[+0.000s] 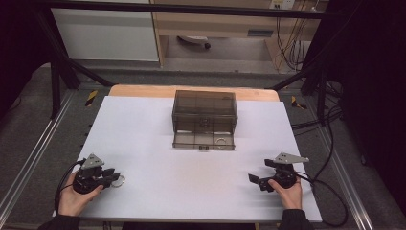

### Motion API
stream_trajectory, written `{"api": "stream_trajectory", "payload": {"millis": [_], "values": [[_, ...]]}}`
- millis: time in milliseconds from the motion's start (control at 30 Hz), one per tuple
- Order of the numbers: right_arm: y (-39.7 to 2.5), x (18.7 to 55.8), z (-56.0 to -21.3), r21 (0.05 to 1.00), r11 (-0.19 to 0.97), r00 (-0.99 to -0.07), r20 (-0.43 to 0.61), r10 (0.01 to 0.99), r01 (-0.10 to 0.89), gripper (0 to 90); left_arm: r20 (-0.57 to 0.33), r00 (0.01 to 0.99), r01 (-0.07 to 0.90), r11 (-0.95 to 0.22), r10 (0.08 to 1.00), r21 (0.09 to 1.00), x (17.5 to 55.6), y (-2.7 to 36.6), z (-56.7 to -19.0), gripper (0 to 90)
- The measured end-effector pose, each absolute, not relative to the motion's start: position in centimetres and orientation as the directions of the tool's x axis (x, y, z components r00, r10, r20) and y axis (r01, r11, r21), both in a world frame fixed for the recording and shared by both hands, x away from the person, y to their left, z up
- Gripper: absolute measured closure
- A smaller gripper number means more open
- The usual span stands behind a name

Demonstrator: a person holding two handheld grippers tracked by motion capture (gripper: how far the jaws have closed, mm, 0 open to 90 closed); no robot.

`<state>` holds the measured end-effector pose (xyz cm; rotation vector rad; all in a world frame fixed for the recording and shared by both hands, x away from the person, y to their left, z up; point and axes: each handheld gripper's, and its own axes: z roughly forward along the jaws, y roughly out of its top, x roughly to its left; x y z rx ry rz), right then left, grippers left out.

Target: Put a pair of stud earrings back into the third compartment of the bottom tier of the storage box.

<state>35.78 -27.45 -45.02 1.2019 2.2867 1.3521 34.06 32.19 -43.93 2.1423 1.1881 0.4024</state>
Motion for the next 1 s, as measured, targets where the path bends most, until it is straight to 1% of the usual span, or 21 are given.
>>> {"api": "stream_trajectory", "payload": {"millis": [167, 567, 1000], "values": [[-27.48, 35.77, -45.01, 0.813, 0.239, -0.640, 0.201, 0.742, 0.532, 0.6, -0.044, 0.547, 0.645, -0.388, 0.836, 0.658, 34.06, 32.17, -44.06, 76.0], [-27.46, 35.78, -45.02, 0.812, 0.238, -0.639, 0.201, 0.742, 0.532, 0.6, -0.020, 0.538, 0.645, -0.397, 0.842, 0.653, 34.08, 32.13, -44.22, 85.2], [-27.41, 35.74, -45.04, 0.808, 0.238, -0.641, 0.209, 0.738, 0.538, 0.6, -0.033, 0.539, 0.641, -0.384, 0.842, 0.665, 34.24, 32.29, -44.25, 86.2]]}}
